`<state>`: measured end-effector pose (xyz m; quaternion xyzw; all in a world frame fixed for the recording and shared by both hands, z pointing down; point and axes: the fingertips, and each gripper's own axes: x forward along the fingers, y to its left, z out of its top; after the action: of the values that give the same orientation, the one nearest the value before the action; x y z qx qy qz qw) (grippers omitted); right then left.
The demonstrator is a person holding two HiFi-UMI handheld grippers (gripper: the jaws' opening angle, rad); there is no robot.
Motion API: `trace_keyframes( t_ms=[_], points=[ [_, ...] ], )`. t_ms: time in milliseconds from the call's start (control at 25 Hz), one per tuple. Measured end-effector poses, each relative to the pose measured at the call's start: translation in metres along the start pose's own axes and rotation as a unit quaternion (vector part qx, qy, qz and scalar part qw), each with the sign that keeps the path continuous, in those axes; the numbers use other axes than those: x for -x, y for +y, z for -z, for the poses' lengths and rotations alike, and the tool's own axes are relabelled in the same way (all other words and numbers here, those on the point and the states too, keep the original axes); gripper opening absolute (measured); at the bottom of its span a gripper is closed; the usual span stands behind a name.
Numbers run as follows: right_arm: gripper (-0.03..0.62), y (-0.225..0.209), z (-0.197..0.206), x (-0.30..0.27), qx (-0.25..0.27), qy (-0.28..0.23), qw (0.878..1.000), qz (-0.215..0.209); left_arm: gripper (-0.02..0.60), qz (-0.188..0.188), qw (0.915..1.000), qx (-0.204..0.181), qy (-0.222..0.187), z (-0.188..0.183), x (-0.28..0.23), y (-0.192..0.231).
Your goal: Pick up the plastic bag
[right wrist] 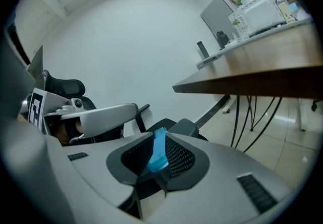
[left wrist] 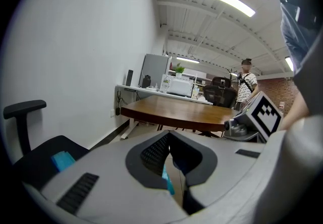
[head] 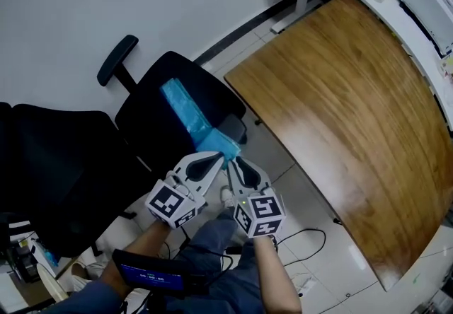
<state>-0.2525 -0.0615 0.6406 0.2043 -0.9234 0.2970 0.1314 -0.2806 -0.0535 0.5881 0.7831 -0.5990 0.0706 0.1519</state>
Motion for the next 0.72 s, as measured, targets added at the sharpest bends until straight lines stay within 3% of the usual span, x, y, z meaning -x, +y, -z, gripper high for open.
trace_keyframes(
  t_ms=[40, 240, 440, 720],
  points=[
    [0.081, -0.003, 0.004, -0.002, -0.013, 0.001, 1.0, 0.003, 0.008, 0.002, 1.0, 0.0, 0.003, 0.002, 0.0, 0.0],
    [0.206, -0.014, 0.024, -0.01, -0.106, 0.008, 0.994, 0.017, 0.008, 0.009, 0.9997, 0.012, 0.018, 0.005, -0.002, -0.001],
    [0.206, -0.022, 0.038, -0.019, -0.163, 0.013, 0.986, 0.021, 0.008, 0.011, 0.9999, -0.002, 0.01, 0.005, -0.005, 0.004],
    [0.206, -0.024, 0.046, -0.028, -0.197, 0.009, 0.98, 0.021, 0.008, 0.011, 0.9998, 0.0, 0.019, 0.01, -0.005, 0.01]
  ],
)
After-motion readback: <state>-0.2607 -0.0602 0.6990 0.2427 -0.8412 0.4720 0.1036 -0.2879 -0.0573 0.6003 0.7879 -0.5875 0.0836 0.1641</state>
